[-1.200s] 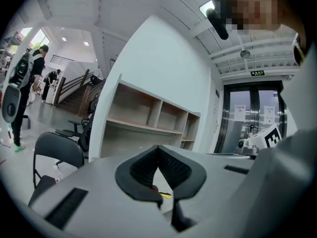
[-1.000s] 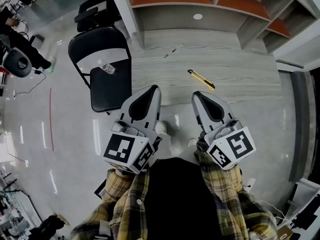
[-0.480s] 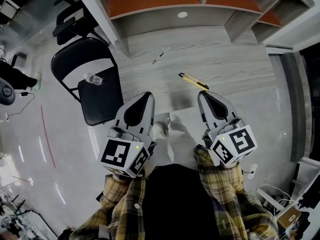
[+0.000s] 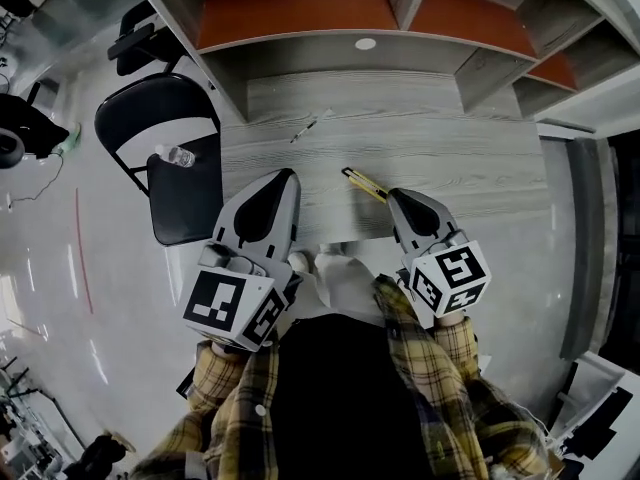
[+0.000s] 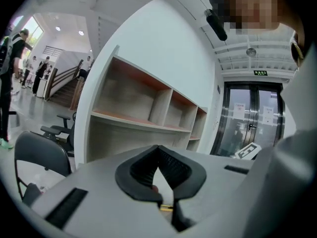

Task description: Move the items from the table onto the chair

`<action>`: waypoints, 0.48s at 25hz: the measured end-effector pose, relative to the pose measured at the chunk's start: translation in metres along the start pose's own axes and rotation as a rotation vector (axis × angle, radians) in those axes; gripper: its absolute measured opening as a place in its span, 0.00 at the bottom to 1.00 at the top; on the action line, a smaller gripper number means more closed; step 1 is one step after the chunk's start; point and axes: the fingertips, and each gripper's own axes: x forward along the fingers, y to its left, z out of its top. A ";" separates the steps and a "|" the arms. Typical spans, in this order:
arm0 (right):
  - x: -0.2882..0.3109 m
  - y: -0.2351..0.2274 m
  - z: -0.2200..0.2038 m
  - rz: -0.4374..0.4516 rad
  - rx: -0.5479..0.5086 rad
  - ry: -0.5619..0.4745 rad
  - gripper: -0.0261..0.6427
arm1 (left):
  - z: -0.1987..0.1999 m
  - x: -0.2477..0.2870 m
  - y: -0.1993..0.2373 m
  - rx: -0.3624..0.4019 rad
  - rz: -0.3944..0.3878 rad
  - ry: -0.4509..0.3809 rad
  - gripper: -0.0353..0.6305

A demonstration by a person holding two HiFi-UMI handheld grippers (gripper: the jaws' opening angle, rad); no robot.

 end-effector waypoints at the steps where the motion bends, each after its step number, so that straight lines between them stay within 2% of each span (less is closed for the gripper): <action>1: 0.007 -0.007 -0.009 0.014 -0.014 0.029 0.07 | 0.002 0.008 -0.001 0.002 0.009 -0.004 0.06; 5: 0.030 -0.033 -0.037 0.058 -0.045 0.115 0.07 | 0.004 0.029 -0.006 -0.008 0.037 -0.007 0.06; 12: 0.065 -0.048 -0.096 0.166 -0.101 0.291 0.07 | -0.001 0.038 0.001 -0.044 0.110 0.000 0.06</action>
